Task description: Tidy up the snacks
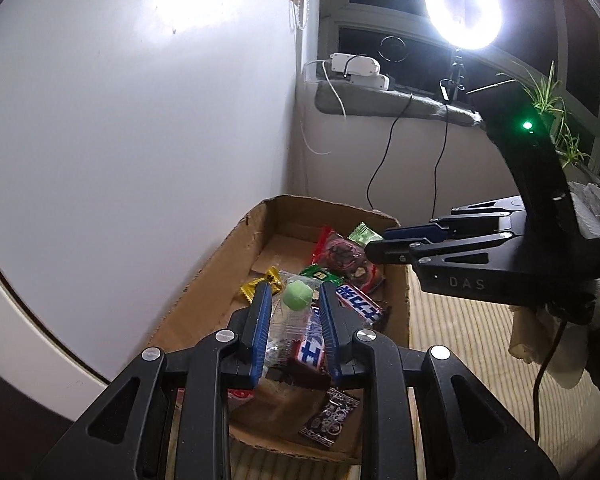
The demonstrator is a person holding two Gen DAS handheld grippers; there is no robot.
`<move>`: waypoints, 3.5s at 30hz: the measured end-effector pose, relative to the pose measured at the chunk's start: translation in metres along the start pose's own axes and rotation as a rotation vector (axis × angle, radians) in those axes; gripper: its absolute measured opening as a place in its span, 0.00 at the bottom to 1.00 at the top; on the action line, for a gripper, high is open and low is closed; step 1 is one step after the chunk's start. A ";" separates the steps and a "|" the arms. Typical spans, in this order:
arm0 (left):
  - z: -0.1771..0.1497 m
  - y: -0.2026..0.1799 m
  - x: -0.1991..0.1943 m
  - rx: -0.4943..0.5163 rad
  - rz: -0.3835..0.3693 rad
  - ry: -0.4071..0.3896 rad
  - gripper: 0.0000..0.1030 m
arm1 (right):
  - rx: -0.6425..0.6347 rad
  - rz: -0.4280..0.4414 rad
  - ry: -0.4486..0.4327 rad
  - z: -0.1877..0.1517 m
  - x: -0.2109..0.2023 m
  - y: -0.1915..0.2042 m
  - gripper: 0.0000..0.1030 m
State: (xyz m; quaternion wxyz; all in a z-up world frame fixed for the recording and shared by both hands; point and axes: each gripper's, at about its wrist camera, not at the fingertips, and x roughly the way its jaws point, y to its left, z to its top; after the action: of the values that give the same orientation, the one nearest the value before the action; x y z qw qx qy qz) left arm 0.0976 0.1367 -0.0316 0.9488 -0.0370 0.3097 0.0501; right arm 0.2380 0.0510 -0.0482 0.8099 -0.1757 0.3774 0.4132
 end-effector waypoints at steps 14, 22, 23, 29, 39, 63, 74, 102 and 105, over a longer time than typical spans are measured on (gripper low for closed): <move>-0.003 -0.002 0.007 0.001 -0.007 0.018 0.22 | 0.042 0.033 0.028 0.004 0.022 -0.010 0.23; -0.003 -0.003 0.010 0.007 -0.010 0.027 0.23 | 0.038 0.027 0.034 0.003 0.028 -0.008 0.23; -0.003 -0.003 0.010 0.007 -0.010 0.027 0.23 | 0.038 0.027 0.035 0.003 0.028 -0.008 0.23; -0.002 -0.002 0.009 0.006 -0.007 0.025 0.23 | 0.035 0.026 0.037 0.002 0.029 -0.007 0.27; -0.003 -0.003 0.005 0.005 0.002 0.022 0.40 | 0.046 0.005 0.000 0.000 0.018 -0.010 0.66; -0.005 -0.006 -0.016 -0.005 0.060 0.009 0.69 | 0.110 -0.030 -0.087 -0.004 -0.024 -0.020 0.91; -0.008 -0.019 -0.043 -0.009 0.077 -0.033 0.78 | 0.106 -0.061 -0.165 -0.021 -0.065 -0.009 0.91; -0.029 -0.033 -0.088 -0.033 0.096 -0.071 0.78 | 0.153 -0.192 -0.254 -0.101 -0.146 0.009 1.00; -0.030 -0.034 -0.088 -0.030 0.099 -0.071 0.78 | 0.158 -0.189 -0.253 -0.105 -0.148 0.009 1.00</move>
State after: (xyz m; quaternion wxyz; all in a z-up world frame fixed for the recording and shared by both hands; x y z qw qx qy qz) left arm 0.0133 0.0934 -0.0019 0.9549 -0.0338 0.2766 0.1030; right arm 0.1268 -0.0858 -0.0047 0.8974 -0.0929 0.2854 0.3234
